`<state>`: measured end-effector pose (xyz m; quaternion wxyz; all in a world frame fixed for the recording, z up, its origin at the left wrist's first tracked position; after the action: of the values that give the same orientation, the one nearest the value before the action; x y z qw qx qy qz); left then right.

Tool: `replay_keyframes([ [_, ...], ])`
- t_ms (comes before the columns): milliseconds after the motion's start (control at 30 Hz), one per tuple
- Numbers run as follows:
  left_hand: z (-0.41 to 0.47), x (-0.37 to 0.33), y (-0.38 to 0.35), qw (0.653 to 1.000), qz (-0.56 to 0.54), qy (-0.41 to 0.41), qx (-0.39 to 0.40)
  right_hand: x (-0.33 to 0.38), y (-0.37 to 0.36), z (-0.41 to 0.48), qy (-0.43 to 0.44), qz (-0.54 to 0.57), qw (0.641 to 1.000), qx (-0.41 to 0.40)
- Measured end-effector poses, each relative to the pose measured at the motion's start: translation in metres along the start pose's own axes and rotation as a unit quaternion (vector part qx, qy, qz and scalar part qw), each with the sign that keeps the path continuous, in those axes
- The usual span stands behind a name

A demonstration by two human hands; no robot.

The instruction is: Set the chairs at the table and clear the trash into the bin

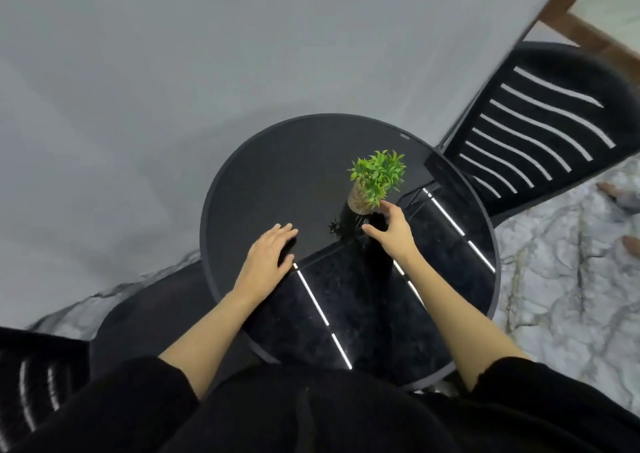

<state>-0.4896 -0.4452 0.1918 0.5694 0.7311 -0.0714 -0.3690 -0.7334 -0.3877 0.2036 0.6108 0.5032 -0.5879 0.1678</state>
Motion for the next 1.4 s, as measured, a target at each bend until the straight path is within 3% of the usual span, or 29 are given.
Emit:
replay_keyframes([
  [233, 0.008, 0.006, -0.010, 0.996, 0.087, -0.008, 0.002, 0.000, 0.000, 0.026, -0.002, 0.029, 0.999, -0.023],
  [867, 0.014, 0.011, -0.011, 0.997, 0.074, -0.003, -0.020, 0.006, -0.004, 0.014, 0.046, 0.142, 0.988, -0.048],
  [1400, 0.022, 0.013, -0.001, 0.997, 0.071, -0.005, -0.031, -0.004, -0.009, -0.013, 0.005, 0.111, 0.994, -0.009],
])
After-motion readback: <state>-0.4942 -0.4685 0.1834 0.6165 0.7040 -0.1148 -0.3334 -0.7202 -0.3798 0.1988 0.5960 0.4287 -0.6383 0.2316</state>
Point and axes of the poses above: each hand's wrist, its own z-axis towards the middle knuckle, its own y-axis out of the back of the hand, x = y × z, the point moved 9 cm from there along z, towards the middle knuckle, and after that the axes turned 12 degrees about z, right-handed, at the moved point
